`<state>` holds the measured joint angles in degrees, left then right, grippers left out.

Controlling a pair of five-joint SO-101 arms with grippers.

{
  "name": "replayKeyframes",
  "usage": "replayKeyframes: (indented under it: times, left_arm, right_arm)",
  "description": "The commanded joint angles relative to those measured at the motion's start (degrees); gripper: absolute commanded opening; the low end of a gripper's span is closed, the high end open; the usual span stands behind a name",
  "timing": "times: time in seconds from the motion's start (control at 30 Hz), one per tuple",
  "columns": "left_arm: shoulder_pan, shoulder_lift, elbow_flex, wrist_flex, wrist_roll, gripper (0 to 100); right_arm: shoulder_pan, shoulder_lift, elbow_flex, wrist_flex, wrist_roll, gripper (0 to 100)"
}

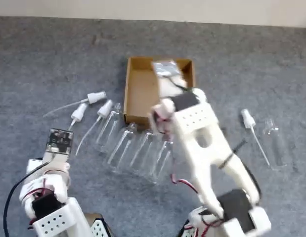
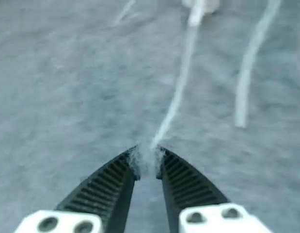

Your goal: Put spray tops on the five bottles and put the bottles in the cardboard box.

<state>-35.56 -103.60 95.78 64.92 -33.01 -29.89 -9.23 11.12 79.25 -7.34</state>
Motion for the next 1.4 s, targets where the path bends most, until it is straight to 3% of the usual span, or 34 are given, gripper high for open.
replayKeyframes:
  times: [0.0,0.17,0.37,0.5,0.73,0.87,0.97,1.13,1.37]
  left_arm:
    - [-6.8,-0.3,-1.2,-3.8,-5.3,1]
    - [-11.3,-0.3,0.5,-7.9,-6.9,1]
    - [-11.2,-0.4,1.4,-2.7,-7.6,1]
    - [-9.1,-0.6,1.4,0.1,-7.6,1]
    - [-3.3,-0.7,1.4,5.5,-7.6,1]
    - [-2.8,-0.7,1.4,7.4,-7.6,1]
    - [-2.9,-0.7,1.4,7.4,-7.6,1]
    - [-3.0,-0.7,1.4,7.4,-7.6,1]
    - [-2.8,-0.7,1.4,7.4,-7.6,1]
  right_arm:
    - [-6.6,9.3,-16.1,2.6,-2.8,0.4]
    - [-13.2,24.7,-33.9,4.2,-7.4,0.4]
    - [-16.1,39.9,-56.8,4.2,-13.5,0.4]
    - [-17.3,47.1,-69.0,6.8,-13.7,3.9]
    - [-20.6,56.2,-80.0,15.5,-13.4,25.1]
    - [-19.3,57.0,-86.5,21.4,-12.4,27.5]
    - [-16.1,54.6,-89.5,22.2,-5.9,27.4]
    - [-5.1,41.7,-75.3,22.2,-1.8,22.8]
    - [16.1,13.4,-35.2,22.0,24.6,20.3]
